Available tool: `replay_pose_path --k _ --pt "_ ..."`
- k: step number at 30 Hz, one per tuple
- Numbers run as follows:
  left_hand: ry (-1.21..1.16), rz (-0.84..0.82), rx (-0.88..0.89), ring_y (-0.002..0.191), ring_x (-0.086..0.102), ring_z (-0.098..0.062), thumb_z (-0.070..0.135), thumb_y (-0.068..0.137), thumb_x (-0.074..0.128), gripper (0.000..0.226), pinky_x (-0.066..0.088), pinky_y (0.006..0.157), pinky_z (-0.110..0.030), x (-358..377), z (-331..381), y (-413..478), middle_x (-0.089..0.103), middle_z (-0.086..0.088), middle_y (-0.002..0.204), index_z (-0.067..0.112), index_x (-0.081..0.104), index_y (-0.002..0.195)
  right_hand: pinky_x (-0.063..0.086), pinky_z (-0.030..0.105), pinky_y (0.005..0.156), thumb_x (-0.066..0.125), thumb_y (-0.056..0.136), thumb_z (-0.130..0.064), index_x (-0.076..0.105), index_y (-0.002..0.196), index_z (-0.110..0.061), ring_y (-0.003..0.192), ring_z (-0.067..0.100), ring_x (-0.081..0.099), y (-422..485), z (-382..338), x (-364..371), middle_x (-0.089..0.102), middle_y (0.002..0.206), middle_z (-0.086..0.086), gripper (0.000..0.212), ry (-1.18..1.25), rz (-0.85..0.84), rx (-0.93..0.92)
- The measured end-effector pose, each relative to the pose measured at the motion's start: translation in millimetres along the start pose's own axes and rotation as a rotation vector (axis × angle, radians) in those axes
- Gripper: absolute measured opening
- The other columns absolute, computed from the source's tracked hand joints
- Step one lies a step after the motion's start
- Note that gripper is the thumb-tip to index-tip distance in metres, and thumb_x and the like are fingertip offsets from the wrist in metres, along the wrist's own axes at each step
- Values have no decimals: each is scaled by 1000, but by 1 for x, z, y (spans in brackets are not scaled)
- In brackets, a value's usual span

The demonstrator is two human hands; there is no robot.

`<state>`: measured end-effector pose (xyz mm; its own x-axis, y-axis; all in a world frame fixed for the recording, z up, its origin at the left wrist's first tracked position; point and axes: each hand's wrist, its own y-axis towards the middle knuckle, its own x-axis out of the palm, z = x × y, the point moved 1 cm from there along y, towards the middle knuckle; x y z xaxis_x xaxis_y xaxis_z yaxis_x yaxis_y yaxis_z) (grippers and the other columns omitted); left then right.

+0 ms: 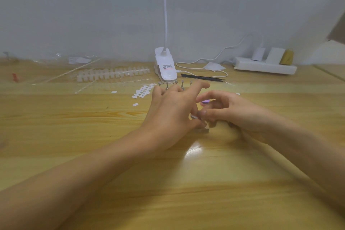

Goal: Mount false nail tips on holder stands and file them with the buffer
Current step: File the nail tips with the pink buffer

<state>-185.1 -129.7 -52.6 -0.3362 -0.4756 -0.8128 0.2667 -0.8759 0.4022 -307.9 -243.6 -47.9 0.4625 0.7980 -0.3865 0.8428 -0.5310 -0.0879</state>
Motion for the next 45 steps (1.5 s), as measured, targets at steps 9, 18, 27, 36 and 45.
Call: replay_pose_path --k 9,18,27,36,45 --pt "116 -6 48 109 43 -7 45 80 73 68 26 96 -37 -6 -2 -3 61 23 86 47 32 134 37 11 51 63 86 -45 66 114 -29 64 2 58 -4 9 -4 75 85 -11 32 -4 47 -18" --pt "50 5 7 100 36 -1 43 80 75 66 24 96 -33 -7 -7 -5 63 24 80 49 35 131 42 9 71 86 75 -9 64 117 -32 76 1 57 -12 25 1 68 92 -12 52 -252 80 -299" --pt "7 -19 25 109 36 0 40 80 74 72 15 87 -25 -5 -11 -8 64 30 87 53 28 135 49 19 77 82 81 -17 60 123 -32 99 12 65 -17 27 3 69 92 -10 50 -329 125 -462" --pt "-234 -56 19 87 52 9 80 74 52 61 37 82 -27 -19 -24 5 64 26 91 46 35 121 53 27 86 78 82 -5 57 132 -29 96 13 65 -18 25 -8 65 93 -13 59 -532 218 -622" --pt "-127 -105 155 83 55 4 8 103 41 32 42 73 -30 -20 -67 0 65 25 91 27 50 126 55 28 81 76 83 -7 55 133 -32 92 15 66 -16 30 -15 63 93 -13 60 -527 248 -621"
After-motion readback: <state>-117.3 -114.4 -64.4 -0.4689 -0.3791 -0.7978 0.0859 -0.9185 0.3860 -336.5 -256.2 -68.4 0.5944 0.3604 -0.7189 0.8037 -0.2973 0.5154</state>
